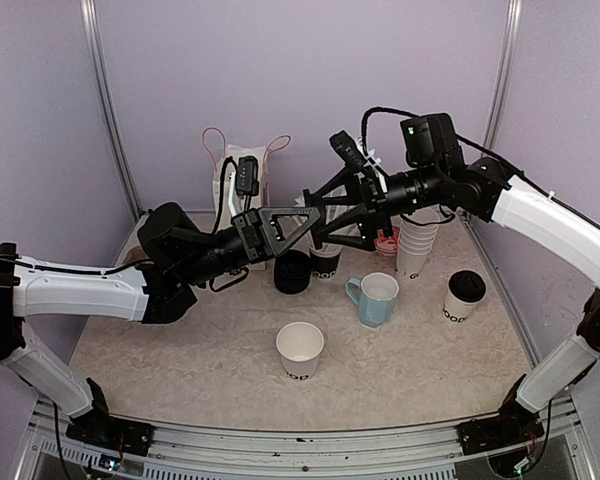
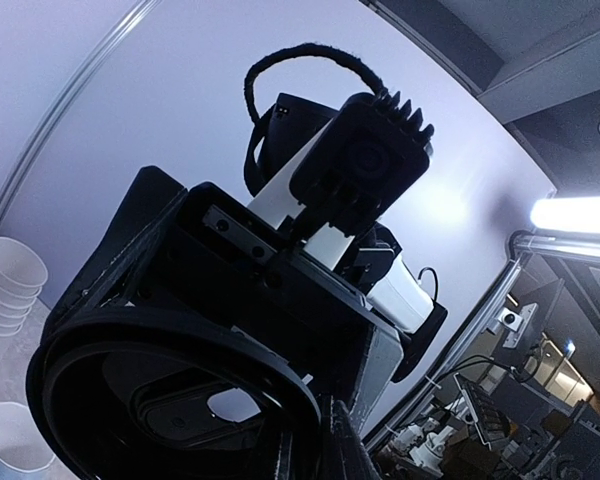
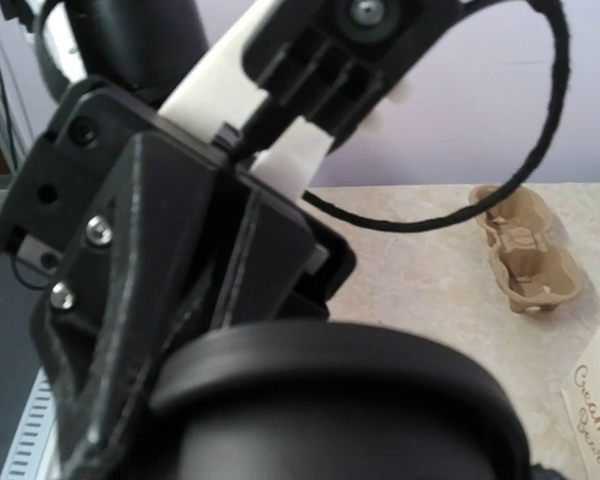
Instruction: Pack the takeout coffee
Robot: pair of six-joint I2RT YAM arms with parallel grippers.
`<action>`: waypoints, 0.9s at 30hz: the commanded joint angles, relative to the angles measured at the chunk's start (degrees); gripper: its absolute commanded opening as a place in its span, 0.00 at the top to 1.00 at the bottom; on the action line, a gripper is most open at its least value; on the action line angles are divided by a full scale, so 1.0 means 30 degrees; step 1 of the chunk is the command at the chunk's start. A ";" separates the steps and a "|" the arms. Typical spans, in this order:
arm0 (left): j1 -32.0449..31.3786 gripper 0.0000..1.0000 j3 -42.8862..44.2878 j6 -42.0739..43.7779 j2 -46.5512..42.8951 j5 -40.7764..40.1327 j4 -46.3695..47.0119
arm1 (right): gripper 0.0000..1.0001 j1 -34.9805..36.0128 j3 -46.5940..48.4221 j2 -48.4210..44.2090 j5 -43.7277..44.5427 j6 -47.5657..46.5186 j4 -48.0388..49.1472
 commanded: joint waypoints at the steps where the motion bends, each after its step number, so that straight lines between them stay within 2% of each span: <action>1: 0.0068 0.94 0.0366 -0.0128 -0.0060 0.0854 0.0857 | 0.13 0.0262 -0.0392 -0.0694 -0.1186 -0.0309 -0.0498; 12: 0.0249 0.94 0.0196 -0.0295 -0.0022 0.1062 0.1062 | 0.36 0.0251 -0.0422 -0.0933 -0.0461 -0.0443 -0.0421; 20: 0.0280 0.77 0.0044 0.0044 -0.0330 0.0487 -0.0017 | 0.50 0.0262 -0.0782 -0.0718 0.1322 -0.0779 -0.0468; 27: 0.0351 0.74 -0.0330 0.0355 -0.0764 0.0226 -0.0734 | 0.61 0.0262 -0.0601 -0.0172 0.1682 -0.0831 -0.0567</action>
